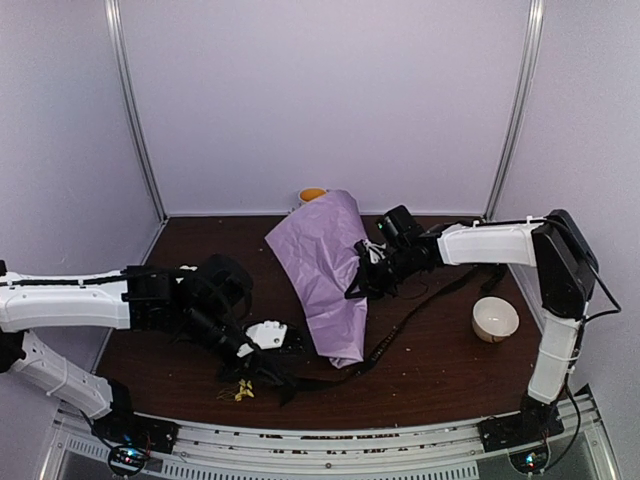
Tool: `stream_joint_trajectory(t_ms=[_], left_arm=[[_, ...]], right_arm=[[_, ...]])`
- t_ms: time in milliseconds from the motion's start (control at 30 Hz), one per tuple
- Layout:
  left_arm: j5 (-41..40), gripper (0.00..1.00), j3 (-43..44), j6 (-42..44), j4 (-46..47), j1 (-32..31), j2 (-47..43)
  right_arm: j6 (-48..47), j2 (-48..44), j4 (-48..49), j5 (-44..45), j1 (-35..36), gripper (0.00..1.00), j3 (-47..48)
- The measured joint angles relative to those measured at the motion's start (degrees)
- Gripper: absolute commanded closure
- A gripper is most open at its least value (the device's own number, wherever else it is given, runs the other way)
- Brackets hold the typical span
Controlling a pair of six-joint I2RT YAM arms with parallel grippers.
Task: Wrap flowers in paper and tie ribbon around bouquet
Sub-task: Move the ribbon to the center of the board.
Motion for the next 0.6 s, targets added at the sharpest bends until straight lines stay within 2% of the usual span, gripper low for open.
stream_joint_trajectory(t_ms=[133,200,300,433,600], left_arm=[[-3.0,1.00,-3.0,-5.4,0.7,8.2,-0.9],[-3.3,1.00,-2.6,-7.7,1.5,12.8,0.7],[-6.3,1.00,-0.3,-10.8,1.3,15.9,5.0],[-13.6,1.00,3.4,-17.1,1.7,21.8,9.7],[-25.3,1.00,9.5,-22.4,6.1,30.5,10.0]], right_arm=[[-0.6,-0.1,-1.4,0.2,-0.7,1.00,0.7],[-1.0,-0.1,-2.1,0.3,-0.8,1.00,0.7],[-1.0,-0.1,-2.5,0.7,-0.9,1.00,0.7],[-0.9,-1.1,-1.4,1.1,-0.9,1.00,-1.2],[0.3,-3.6,1.1,1.4,-0.6,1.00,-6.8]])
